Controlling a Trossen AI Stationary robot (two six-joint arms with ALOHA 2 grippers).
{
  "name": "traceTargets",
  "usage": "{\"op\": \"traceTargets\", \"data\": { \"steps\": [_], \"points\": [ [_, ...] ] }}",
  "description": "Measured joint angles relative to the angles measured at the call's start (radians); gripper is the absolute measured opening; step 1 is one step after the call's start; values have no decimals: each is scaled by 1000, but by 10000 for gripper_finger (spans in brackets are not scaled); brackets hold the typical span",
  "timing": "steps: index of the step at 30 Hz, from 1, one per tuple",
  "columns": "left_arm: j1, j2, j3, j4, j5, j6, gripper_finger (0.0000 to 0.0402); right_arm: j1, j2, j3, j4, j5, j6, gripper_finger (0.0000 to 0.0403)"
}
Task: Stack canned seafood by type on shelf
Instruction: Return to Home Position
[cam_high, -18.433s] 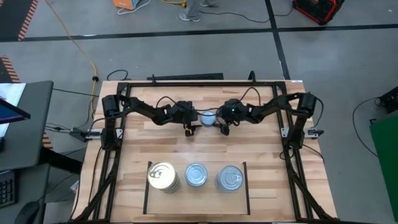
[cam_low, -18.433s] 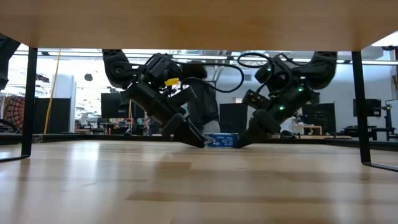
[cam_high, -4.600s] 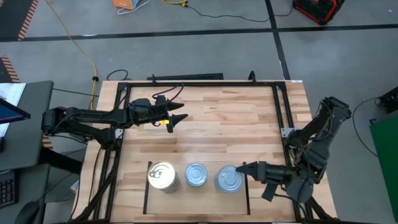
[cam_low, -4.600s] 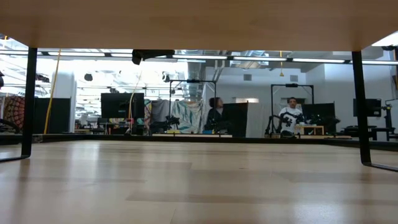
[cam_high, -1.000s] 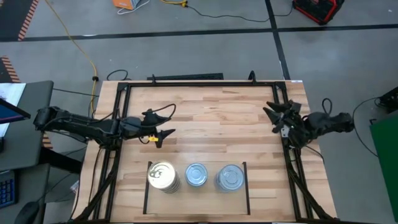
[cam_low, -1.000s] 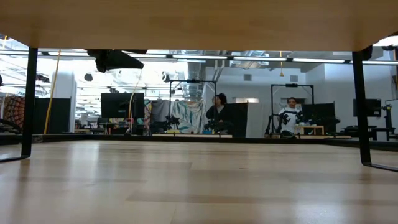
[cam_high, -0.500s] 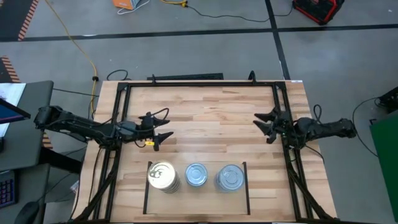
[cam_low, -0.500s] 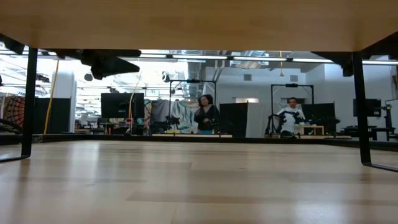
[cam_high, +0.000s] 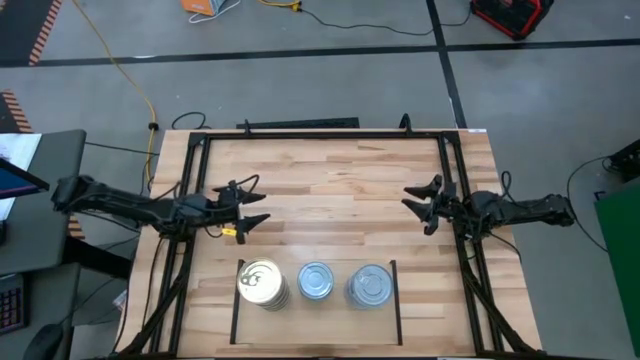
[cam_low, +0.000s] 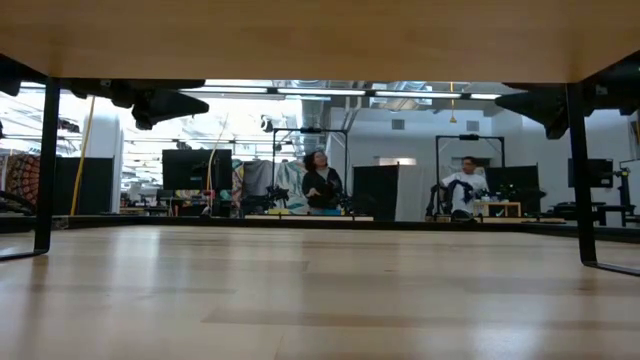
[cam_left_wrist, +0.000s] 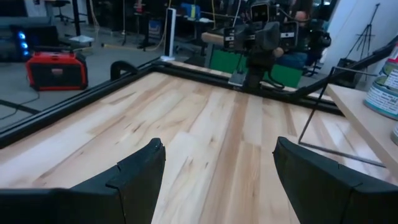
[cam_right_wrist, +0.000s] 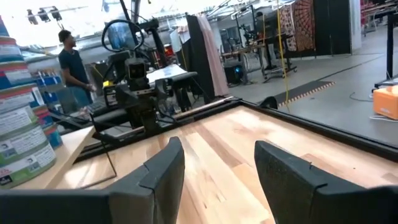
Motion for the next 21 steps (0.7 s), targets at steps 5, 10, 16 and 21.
{"op": "traceTargets", "data": {
  "steps": [5, 10, 16, 21],
  "points": [
    [0, -103, 0, -131, -2, -23, 288, 0, 0, 0, -5, -1, -30, 221],
    [0, -187, 0, -226, -8, -33, 288, 2, 0, 0, -5, -1, -54, 221],
    [0, -283, -77, -247, -22, -56, 288, 1, 0, 0, -6, 2, -87, 221],
    [0, -394, -160, -262, 28, -113, 288, 2, 0, 0, -8, 5, -137, 221]
  ]
}}
